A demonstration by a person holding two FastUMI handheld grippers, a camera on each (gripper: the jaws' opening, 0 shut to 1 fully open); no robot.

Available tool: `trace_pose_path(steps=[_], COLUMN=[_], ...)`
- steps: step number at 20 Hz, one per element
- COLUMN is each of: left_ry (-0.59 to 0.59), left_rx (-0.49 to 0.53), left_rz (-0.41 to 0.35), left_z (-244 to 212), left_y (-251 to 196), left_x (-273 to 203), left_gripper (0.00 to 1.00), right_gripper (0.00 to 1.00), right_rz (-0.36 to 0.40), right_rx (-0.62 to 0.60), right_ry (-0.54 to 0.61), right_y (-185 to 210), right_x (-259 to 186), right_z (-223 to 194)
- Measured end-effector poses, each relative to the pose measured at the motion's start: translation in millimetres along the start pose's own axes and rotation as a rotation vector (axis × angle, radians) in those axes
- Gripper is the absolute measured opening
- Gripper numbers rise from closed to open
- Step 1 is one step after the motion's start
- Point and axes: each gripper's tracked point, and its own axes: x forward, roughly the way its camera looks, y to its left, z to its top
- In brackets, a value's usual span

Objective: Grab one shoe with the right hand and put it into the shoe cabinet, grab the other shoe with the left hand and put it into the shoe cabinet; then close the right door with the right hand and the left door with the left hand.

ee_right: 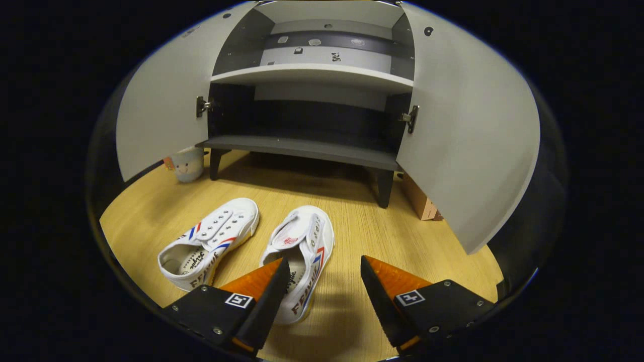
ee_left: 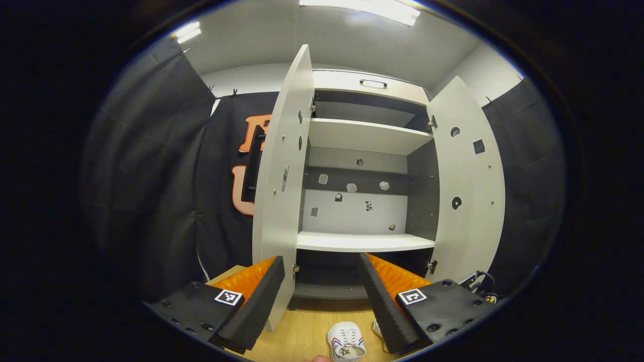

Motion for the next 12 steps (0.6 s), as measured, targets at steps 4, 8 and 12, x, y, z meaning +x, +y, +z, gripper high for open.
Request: trace_pose_path(steps=[4,8,12], left_ry=[0.010,0.017,0.018], left_rx=[-0.002,0.008,0.022], left_rz=[0.006,0.009,0.006], left_z=[-2.9,-4.3,-4.1], left_y=[0.4,1.3,1.6], left_x=[-0.9,-1.0,-0.2], left_gripper=[0.96,0.94,0.96], right_gripper=[0.84,0.79,0.69], right_rz=[-0.005,0.003,-0.008], right_rx=[0.019,0.027,0.025], right_ry=[0.019,0.037,0.060], right_y=[-1.3,4.1,-0.1], right_x=[11.7,22.2,39.9], right_z=[-4.1,-5.9,-8.7])
